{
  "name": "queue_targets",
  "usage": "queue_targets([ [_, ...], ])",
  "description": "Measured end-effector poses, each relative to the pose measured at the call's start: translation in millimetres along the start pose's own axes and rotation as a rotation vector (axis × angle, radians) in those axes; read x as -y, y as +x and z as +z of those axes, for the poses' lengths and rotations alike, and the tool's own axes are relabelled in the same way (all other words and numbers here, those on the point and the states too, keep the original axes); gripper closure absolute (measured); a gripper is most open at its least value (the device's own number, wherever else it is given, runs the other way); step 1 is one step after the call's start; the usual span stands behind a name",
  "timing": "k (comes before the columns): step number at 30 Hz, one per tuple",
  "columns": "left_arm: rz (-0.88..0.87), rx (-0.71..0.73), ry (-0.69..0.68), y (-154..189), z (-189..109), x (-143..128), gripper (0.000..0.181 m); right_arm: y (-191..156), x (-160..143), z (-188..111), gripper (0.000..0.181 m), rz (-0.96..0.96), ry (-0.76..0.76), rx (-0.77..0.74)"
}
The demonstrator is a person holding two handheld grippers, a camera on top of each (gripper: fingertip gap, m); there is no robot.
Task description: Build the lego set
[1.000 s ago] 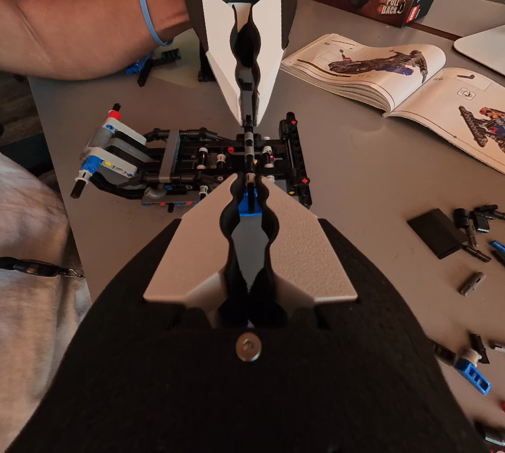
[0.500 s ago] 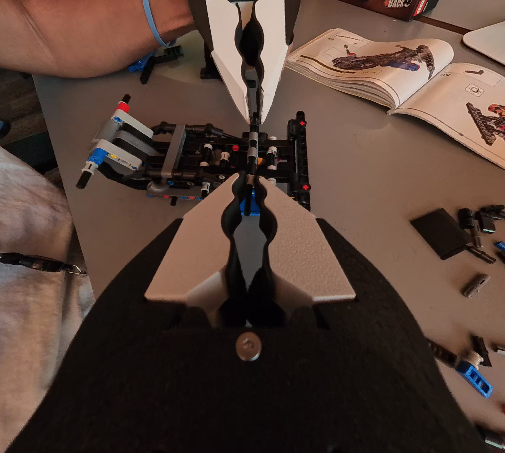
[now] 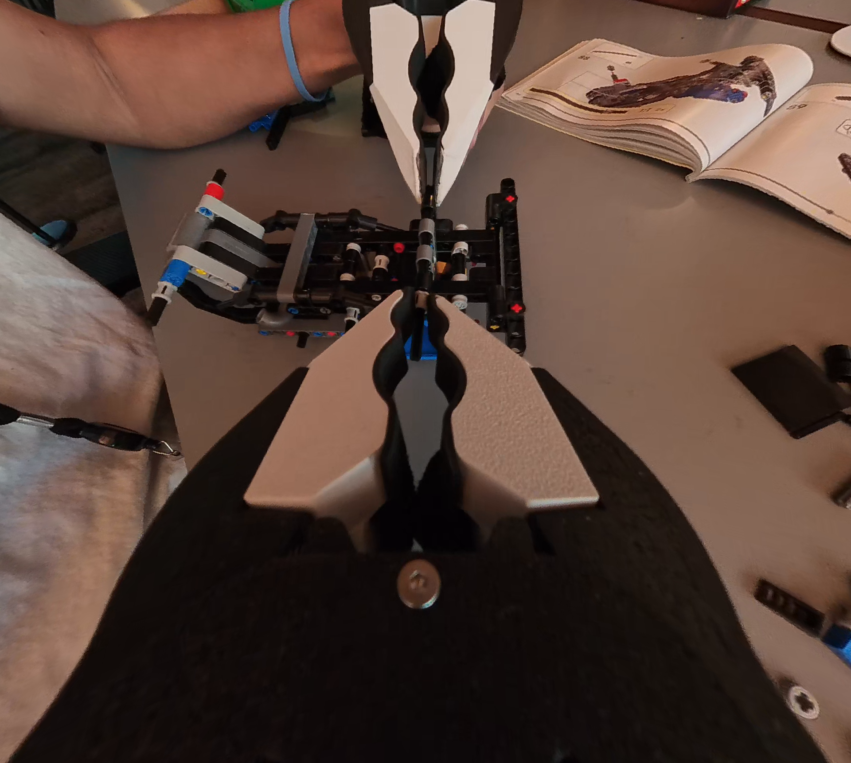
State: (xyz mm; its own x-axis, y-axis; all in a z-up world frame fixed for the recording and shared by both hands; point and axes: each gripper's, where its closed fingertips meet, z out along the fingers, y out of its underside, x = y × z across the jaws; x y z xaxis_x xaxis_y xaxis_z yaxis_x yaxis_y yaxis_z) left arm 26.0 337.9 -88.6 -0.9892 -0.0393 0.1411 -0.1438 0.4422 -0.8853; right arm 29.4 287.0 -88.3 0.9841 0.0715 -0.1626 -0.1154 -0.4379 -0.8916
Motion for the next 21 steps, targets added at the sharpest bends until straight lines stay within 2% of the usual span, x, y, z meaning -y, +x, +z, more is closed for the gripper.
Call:
queue_targets([
  [21, 0.004, -0.017, 0.017, 0.8, 3.0, 1.6, 0.179, -4.5, -3.7, -4.0, 0.177, 0.011, -0.031, -0.002],
])
